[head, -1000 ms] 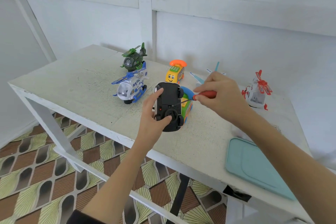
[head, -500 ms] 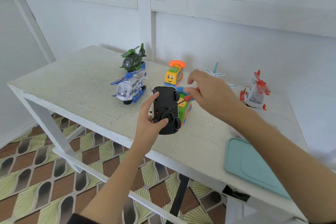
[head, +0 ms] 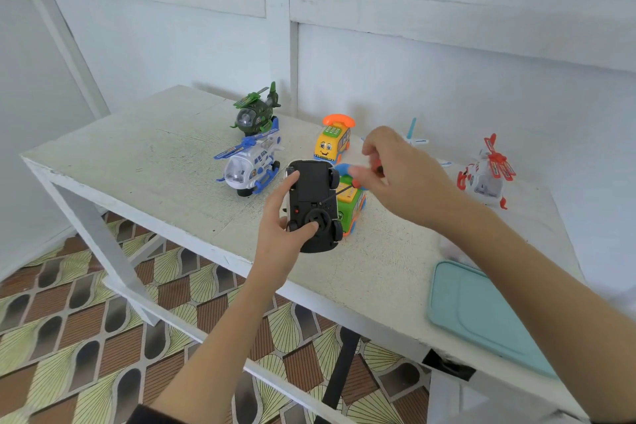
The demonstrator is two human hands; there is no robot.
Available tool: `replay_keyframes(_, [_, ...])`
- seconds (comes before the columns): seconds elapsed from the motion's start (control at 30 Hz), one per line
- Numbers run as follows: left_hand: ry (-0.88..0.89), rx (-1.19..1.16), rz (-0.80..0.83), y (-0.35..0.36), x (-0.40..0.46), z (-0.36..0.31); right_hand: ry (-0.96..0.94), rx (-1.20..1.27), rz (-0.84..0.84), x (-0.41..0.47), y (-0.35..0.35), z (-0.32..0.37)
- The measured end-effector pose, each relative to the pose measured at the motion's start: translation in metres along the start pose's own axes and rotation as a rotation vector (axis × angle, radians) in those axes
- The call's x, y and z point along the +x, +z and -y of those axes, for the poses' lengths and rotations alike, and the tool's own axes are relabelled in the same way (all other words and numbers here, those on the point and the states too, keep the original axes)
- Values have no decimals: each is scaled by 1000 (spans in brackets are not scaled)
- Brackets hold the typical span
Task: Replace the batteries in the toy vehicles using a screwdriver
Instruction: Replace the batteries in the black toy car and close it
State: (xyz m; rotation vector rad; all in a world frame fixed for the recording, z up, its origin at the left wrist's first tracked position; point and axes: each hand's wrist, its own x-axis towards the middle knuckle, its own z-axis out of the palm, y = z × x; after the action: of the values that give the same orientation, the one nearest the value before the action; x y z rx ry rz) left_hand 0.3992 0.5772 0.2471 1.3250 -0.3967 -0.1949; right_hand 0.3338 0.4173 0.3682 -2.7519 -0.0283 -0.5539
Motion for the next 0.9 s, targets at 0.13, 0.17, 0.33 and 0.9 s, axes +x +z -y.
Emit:
replay_keyframes(0.13, [4,5,-1,0,-1,-3,-18,189,59,-3,-3,1])
replay_keyframes(0.17, [7,12,2,0,-2,-4,32,133,40,-1,-3,4])
replay_keyframes(0.33, [6,22,1,1,-3,-4,78,32,11,-3,1,3])
replay_keyframes(0.9, [26,16,-11,6,-8,-7,123,-30,35,0,-6,9])
